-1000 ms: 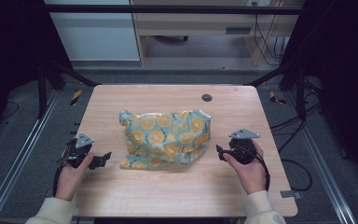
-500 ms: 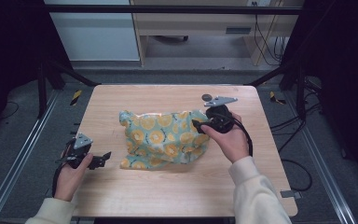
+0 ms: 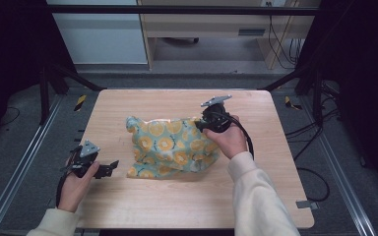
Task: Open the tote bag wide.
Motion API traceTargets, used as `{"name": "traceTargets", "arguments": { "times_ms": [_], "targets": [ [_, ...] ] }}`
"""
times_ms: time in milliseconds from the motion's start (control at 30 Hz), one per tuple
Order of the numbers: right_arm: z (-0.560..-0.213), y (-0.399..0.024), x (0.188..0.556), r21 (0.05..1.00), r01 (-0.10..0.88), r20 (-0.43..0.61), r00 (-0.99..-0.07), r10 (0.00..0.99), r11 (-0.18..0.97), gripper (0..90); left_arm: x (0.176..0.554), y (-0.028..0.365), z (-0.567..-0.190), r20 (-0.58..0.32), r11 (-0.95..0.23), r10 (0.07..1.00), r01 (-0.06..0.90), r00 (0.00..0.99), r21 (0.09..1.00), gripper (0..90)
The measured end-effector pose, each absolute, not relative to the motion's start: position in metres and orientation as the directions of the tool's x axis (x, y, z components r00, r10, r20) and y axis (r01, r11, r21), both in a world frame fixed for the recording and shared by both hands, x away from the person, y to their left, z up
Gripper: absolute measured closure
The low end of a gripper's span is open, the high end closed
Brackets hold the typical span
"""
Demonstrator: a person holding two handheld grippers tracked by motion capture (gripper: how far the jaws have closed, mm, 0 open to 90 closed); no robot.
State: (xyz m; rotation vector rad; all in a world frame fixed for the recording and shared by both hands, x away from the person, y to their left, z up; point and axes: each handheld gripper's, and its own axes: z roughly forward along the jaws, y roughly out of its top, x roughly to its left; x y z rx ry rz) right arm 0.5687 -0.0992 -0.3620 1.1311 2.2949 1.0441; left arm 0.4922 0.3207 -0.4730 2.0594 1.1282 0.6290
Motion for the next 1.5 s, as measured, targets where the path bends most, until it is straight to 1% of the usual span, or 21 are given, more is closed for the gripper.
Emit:
{"name": "traceTargets", "arguments": {
  "times_ms": [33,67,100,167,233,333,367,433,467,533,633,667,767,933,1033,1233,1333,1400,1433,1467,1500],
  "targets": [
    [-0.361,-0.099,0.568,0.761,0.511,0.007,-0.623,0.782,0.4,77.8,0.492,0.321,-0.473,0.08,-0.377,0.861,0.524,0.502,0.764,3.9],
    [-0.361,-0.099,0.568,0.761,0.511,0.007,-0.623,0.782,0.4,77.8,0.492,0.321,-0.473,0.08,-0.377,0.861,0.524,0.502,0.764,3.9],
    [-0.359,-0.098,0.567,0.764,0.504,0.014,-0.637,0.771,0.403,85.9,0.492,0.321,-0.473,0.079,-0.374,0.863,0.524,0.5,0.765,3.9],
    [-0.358,-0.097,0.566,0.761,0.506,0.026,-0.649,0.761,0.406,89.7,0.492,0.322,-0.473,0.08,-0.374,0.863,0.524,0.499,0.765,3.9],
    [-0.357,-0.097,0.564,0.763,0.499,0.025,-0.657,0.753,0.41,90.0,0.492,0.321,-0.473,0.082,-0.375,0.864,0.525,0.497,0.764,4.0],
    [-0.353,-0.095,0.559,0.778,0.483,0.028,-0.664,0.747,0.401,90.0,0.493,0.321,-0.473,0.079,-0.374,0.864,0.529,0.498,0.761,4.0],
    [-0.348,-0.094,0.552,0.801,0.45,0.022,-0.68,0.733,0.394,90.0,0.493,0.321,-0.473,0.075,-0.38,0.861,0.539,0.503,0.751,3.9],
    [-0.344,-0.094,0.547,0.809,0.435,0.016,-0.688,0.725,0.395,90.0,0.493,0.321,-0.473,0.073,-0.379,0.862,0.543,0.501,0.75,4.0],
    [-0.339,-0.095,0.537,0.829,0.405,0.01,-0.7,0.714,0.385,90.0,0.493,0.321,-0.473,0.072,-0.378,0.863,0.545,0.5,0.749,4.0],
    [-0.337,-0.095,0.532,0.837,0.392,0.006,-0.704,0.711,0.382,90.0,0.493,0.321,-0.473,0.073,-0.377,0.864,0.544,0.498,0.75,4.0],
    [-0.33,-0.095,0.504,0.87,0.336,0.005,-0.738,0.674,0.361,90.0,0.492,0.323,-0.473,0.074,-0.372,0.868,0.543,0.491,0.753,4.2],
    [-0.33,-0.095,0.504,0.87,0.336,0.005,-0.738,0.674,0.361,90.0,0.492,0.324,-0.473,0.073,-0.369,0.869,0.543,0.489,0.755,4.2],
    [-0.336,-0.095,0.472,0.876,0.307,0.004,-0.776,0.63,0.372,90.0,0.493,0.324,-0.473,0.071,-0.366,0.871,0.545,0.487,0.754,4.3],
    [-0.353,-0.102,0.447,0.871,0.311,0.021,-0.798,0.603,0.38,90.0,0.493,0.324,-0.473,0.069,-0.363,0.873,0.548,0.483,0.754,4.4],
    [-0.378,-0.104,0.436,0.85,0.344,0.043,-0.8,0.599,0.399,90.0,0.493,0.324,-0.474,0.067,-0.362,0.873,0.551,0.483,0.752,4.4],
    [-0.406,-0.107,0.432,0.827,0.385,0.072,-0.795,0.602,0.41,90.0,0.49,0.322,-0.472,0.068,-0.361,0.87,0.538,0.489,0.762,5.0],
    [-0.414,-0.109,0.431,0.821,0.394,0.078,-0.795,0.602,0.414,89.7,0.489,0.322,-0.47,0.068,-0.357,0.871,0.531,0.487,0.768,5.3],
    [-0.418,-0.109,0.43,0.817,0.399,0.08,-0.793,0.603,0.416,87.8,0.488,0.323,-0.47,0.07,-0.359,0.87,0.531,0.487,0.767,5.3],
    [-0.42,-0.109,0.43,0.814,0.4,0.075,-0.791,0.607,0.421,81.4,0.488,0.322,-0.47,0.069,-0.356,0.872,0.532,0.484,0.768,5.4],
    [-0.42,-0.109,0.43,0.814,0.4,0.075,-0.791,0.607,0.421,81.4,0.488,0.322,-0.47,0.069,-0.356,0.872,0.532,0.484,0.768,5.5],
    [-0.417,-0.109,0.43,0.814,0.394,0.06,-0.788,0.612,0.427,69.9,0.488,0.323,-0.47,0.071,-0.359,0.872,0.535,0.483,0.765,5.5]
  ]
}}
